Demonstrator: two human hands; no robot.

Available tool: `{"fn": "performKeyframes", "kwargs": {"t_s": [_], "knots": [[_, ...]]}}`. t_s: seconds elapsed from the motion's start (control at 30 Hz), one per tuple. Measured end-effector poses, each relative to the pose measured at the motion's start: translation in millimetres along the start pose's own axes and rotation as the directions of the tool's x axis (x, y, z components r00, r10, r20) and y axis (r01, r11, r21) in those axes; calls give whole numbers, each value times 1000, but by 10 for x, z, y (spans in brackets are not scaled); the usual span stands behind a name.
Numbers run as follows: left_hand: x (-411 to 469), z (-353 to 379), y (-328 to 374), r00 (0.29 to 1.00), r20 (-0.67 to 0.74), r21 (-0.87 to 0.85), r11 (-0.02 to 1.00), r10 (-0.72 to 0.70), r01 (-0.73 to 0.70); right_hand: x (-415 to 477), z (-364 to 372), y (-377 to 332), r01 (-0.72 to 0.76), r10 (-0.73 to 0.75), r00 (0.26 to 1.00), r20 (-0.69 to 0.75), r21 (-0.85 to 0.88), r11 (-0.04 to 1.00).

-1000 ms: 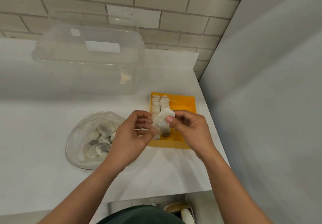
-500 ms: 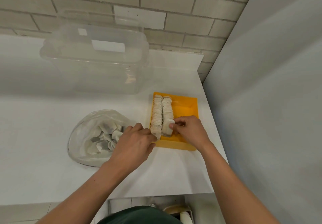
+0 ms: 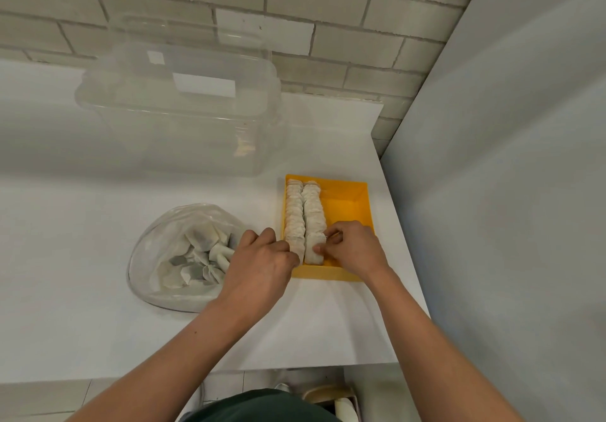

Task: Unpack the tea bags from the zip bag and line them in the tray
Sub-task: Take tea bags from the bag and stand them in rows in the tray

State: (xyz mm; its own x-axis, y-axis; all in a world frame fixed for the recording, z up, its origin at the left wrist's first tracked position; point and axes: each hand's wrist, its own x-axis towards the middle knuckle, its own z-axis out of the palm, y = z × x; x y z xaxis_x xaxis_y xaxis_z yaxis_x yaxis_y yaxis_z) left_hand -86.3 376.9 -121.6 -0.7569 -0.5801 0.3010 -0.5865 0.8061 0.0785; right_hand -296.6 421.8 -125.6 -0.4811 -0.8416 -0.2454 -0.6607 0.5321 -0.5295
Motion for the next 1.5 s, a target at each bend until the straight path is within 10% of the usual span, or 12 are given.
{"fn": "performKeyframes", "kwargs": {"t_s": [0.27,0.53,0.87,1.03,1.13,1.3,1.5], "knots": [[0,11,-8,999,-22,-6,1000,26,-26,2,-7,-135,-68,97,987,129,-208,976],[-103,-215,-59,991,-121,-222,972,52,-78,-53,-17,-154,-85,88,994,66,-52,995],[-648,-777,-995,818,-174,-467,778,-547,421,-152,-5,-342,-129,129,992,-18,11,992],[-805,-737,-1315,791,107,-479,666,-603,572,-645,38,-909,190,-126,948,-291,205,960],[-809,-656,-1386,808,252,-412,697,-532,587,-919,286,-1370,449,-412,893,-183,274,850],[-768,-559,-1483,823,383,-347,761,-419,549,-907,742,-1539,480,-441,872,212,-190,857],[-699,-630,-1483,913,285,-470,787,-293,399,-755,787,-1570,192,-229,972,-52,-382,904]]}}
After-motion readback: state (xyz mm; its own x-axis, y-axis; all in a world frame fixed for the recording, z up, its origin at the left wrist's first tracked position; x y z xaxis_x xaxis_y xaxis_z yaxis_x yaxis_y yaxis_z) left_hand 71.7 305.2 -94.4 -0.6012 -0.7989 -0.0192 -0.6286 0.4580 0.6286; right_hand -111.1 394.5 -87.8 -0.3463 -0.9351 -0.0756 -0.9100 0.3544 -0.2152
